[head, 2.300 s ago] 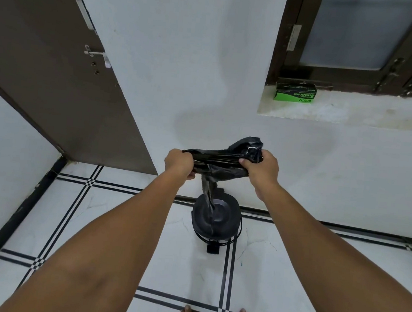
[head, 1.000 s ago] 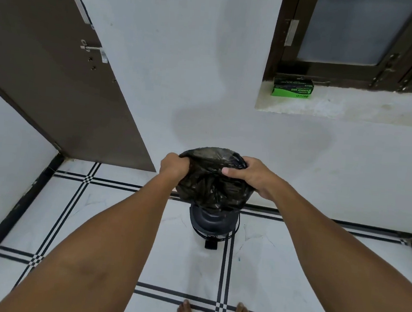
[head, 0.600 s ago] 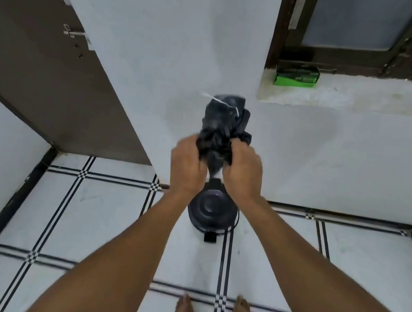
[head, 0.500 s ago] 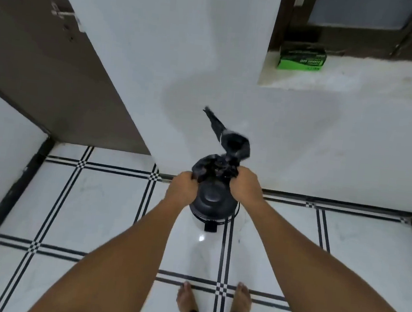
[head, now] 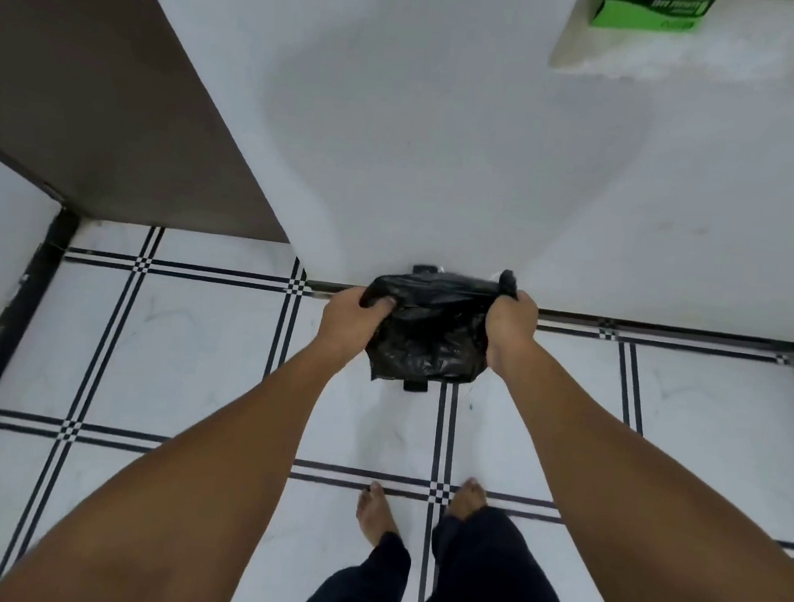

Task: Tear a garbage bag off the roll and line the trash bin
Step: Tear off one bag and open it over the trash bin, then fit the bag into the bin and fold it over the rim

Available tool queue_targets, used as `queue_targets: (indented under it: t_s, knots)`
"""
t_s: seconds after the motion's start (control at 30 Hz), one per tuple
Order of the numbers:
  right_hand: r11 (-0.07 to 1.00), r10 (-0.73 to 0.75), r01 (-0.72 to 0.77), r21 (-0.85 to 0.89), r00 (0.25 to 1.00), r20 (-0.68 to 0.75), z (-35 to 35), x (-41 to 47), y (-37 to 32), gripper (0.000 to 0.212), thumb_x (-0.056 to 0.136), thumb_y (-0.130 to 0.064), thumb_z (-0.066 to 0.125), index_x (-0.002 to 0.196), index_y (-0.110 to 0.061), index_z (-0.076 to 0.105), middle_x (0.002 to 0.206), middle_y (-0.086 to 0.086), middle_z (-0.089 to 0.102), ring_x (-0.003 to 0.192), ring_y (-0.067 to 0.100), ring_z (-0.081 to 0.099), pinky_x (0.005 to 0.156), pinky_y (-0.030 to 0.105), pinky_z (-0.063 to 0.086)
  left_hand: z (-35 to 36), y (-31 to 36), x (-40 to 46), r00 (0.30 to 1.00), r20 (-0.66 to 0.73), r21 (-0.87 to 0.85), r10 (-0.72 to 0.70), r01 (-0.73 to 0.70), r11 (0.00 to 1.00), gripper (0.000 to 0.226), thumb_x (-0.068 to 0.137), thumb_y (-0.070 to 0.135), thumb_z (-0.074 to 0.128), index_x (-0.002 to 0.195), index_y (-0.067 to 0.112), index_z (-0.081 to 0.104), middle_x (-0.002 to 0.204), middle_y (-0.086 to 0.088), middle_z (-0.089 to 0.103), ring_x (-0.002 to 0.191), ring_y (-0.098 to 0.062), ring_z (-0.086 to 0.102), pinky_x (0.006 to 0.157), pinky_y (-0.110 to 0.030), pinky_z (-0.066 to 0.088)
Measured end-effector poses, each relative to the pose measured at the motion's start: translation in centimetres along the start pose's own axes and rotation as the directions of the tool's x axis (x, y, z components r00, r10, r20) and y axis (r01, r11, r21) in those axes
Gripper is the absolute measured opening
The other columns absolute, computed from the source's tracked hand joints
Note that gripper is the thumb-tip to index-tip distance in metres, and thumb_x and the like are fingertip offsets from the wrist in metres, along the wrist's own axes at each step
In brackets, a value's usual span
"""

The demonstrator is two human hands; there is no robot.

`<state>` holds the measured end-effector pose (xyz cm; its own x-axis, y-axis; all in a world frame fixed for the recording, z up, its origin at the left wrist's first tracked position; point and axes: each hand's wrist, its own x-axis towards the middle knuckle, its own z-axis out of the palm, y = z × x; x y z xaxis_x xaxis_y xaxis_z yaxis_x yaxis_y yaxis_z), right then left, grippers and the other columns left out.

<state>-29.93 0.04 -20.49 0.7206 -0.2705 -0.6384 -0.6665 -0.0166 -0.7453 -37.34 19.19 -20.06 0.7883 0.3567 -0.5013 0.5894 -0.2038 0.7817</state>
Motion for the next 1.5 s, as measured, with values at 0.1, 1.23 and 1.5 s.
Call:
queue_targets:
  t_s: [0.1, 1.23, 1.5]
  knots:
    - [0.998, -0.038, 0.036, -0.059, 0.999, -0.026, 0.4, 0.6, 0.3, 0.026, 0.094, -0.008, 0.036, 0.103, -0.012, 0.061, 0.092, 0.008, 0.061, 0.077, 0.023, 0.054, 0.068, 0.032, 0.043, -1.1, -1.0, 1.4, 0.988, 0.113, 0.288, 0.105, -0.134, 0.948, 0.023, 0.078, 0.042, 0.085, 0.087, 0.023, 0.075, 0.088, 0.012, 0.070, 0.082, -0.006, 0.065, 0.069, -0.023, 0.049]
    - [0.928, -0.019, 0.007, -0.371, 0.999, -0.028, 4.5, 17.7, 14.5, 0.010, 0.085, -0.002, 0.049, 0.084, -0.007, 0.057, 0.077, 0.009, 0.061, 0.072, 0.023, 0.055, 0.061, 0.028, 0.046, 7.3, -15.0, 17.5, 0.964, 0.082, 0.846, -0.253, 0.067, 0.528, 0.048, 0.097, 0.057, 0.054, 0.112, 0.013, 0.068, 0.095, -0.006, 0.069, 0.087, -0.028, 0.065, 0.078, -0.037, 0.055]
    - [0.968, 0.249, -0.249, 0.013, 0.968, -0.011, 9.1, 19.4, 20.4, 0.045, 0.091, 0.003, 0.038, 0.120, -0.023, 0.060, 0.098, -0.002, 0.066, 0.093, 0.019, 0.063, 0.086, 0.035, 0.053, 10.6, -20.3, 19.6, 0.855, -0.089, 0.375, -0.511, 0.504, 0.778, 0.043, 0.105, 0.033, 0.038, 0.118, 0.001, 0.064, 0.114, -0.020, 0.068, 0.104, -0.039, 0.064, 0.093, -0.046, 0.054]
